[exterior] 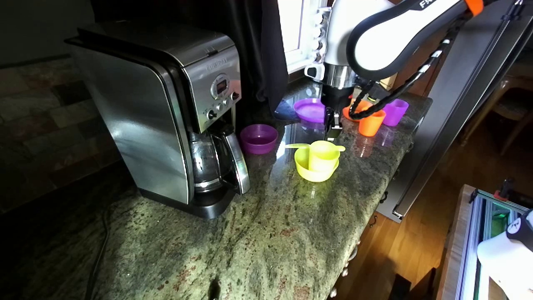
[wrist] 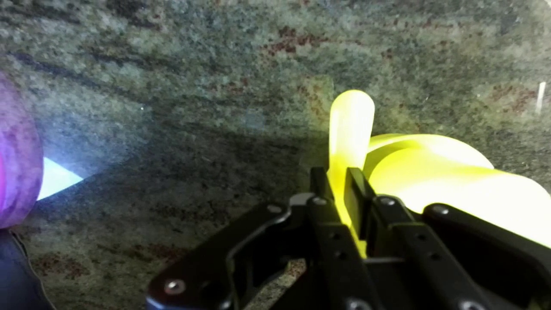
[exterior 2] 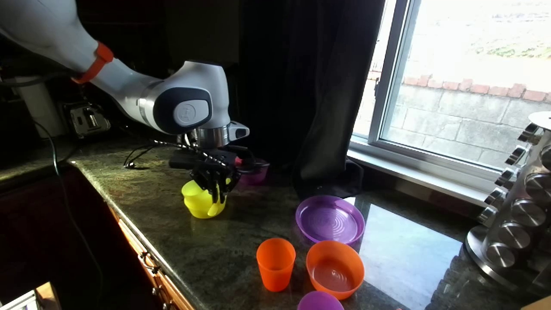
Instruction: Put the yellow cup and spoon inside the bowl
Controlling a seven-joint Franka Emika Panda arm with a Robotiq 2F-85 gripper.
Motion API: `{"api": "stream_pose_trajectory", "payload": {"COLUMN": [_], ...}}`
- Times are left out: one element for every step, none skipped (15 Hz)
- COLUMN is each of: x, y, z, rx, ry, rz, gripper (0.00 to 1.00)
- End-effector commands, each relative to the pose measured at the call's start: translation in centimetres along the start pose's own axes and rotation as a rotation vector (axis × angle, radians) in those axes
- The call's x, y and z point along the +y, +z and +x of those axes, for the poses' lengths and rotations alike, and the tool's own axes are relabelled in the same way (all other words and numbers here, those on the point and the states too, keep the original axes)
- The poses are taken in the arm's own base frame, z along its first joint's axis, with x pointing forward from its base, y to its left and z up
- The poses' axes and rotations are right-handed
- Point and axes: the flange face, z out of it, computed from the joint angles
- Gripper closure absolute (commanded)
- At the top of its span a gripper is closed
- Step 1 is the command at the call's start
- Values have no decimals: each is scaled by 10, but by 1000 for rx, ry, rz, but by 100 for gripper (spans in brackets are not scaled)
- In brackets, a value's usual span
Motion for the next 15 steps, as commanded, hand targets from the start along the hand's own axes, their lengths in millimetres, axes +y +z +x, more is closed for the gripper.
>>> {"api": "stream_pose_trajectory", "payload": {"x": [3,3,4,4,4,4,3,2,1,0,-1,-2,-4,-7,-9], "y": [-10,-13,-15,-18,-20,-23,-25,-29,-32,-36,-39,-43,-47,-51,-54], "z": [-7,-8,-9,-10,-11,-12,-12,-14,-15,-16,-17,-18,-19,-20,-21], "rx": [1,5,8,11,16,22,28,34,39,42,47,46,53,52,45], "ry": [34,39,44,49,49,50,53,57,60,66,71,84,86,99,107], "rz": [15,14,12,11,9,6,1,-4,-8,-15,-20,-25,-25,-24,-19], "gripper": [80,66,55,54,46,40,33,25,18,11,3,0,0,0,0]}}
